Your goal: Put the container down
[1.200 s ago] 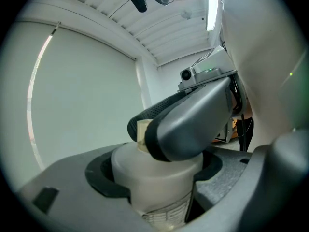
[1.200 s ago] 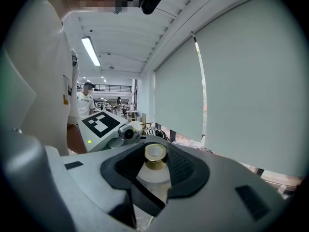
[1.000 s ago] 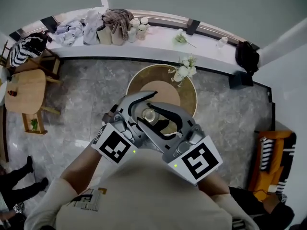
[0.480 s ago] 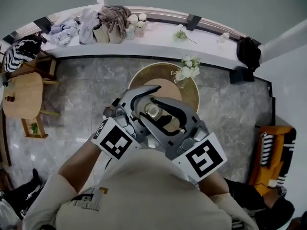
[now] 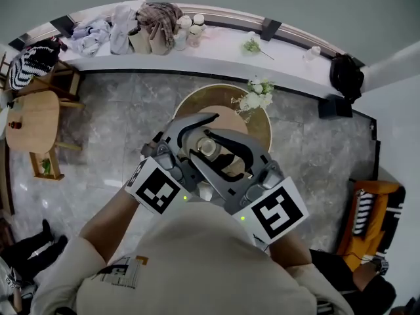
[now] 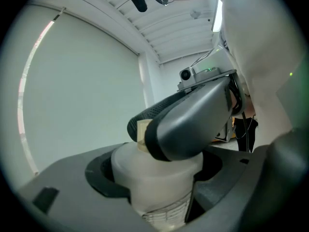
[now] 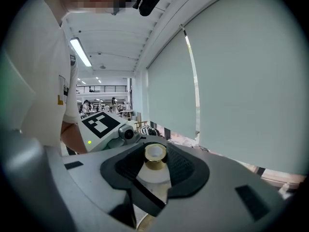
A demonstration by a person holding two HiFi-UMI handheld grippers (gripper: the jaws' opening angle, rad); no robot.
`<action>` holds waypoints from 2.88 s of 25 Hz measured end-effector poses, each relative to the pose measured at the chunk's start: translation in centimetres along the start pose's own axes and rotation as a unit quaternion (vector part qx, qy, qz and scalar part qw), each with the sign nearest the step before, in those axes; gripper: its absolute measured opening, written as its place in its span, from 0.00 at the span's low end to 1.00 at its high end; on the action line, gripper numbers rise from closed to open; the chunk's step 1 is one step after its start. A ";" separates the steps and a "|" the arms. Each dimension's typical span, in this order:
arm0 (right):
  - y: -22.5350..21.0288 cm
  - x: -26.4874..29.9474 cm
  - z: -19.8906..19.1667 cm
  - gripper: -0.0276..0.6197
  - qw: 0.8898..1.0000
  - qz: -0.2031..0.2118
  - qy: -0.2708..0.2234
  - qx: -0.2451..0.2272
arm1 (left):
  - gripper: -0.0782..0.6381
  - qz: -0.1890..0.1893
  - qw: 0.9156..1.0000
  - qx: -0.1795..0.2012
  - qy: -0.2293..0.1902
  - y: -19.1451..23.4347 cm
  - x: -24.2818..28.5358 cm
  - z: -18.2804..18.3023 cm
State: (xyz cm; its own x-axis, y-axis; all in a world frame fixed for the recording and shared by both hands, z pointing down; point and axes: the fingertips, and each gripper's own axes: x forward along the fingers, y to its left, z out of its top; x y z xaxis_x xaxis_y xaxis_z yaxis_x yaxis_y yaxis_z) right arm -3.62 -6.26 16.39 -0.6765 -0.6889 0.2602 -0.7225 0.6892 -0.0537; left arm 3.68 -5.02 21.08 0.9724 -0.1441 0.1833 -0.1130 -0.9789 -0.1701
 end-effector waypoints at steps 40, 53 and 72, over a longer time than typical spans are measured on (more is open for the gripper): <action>-9.3 12.0 -16.0 0.26 0.990 0.062 0.095 -0.080 | 0.58 0.078 0.996 -0.024 -0.028 9.3 6.1 -18.6; -11.3 16.2 -27.5 0.26 0.988 0.046 0.137 -0.047 | 0.58 0.054 0.997 -0.049 -0.015 8.3 8.7 -30.6; -13.1 23.0 -46.2 0.26 0.984 0.032 0.177 0.013 | 0.58 0.022 0.994 -0.095 0.044 5.1 12.1 -51.3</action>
State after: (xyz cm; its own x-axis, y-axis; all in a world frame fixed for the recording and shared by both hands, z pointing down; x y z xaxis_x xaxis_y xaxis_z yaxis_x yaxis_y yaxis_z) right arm -3.16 -20.75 67.65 -0.6324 -0.5204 0.5739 -0.6868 0.7192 -0.1047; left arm 4.46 -19.17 72.08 0.9450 -0.1908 0.2657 -0.1991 -0.9800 0.0045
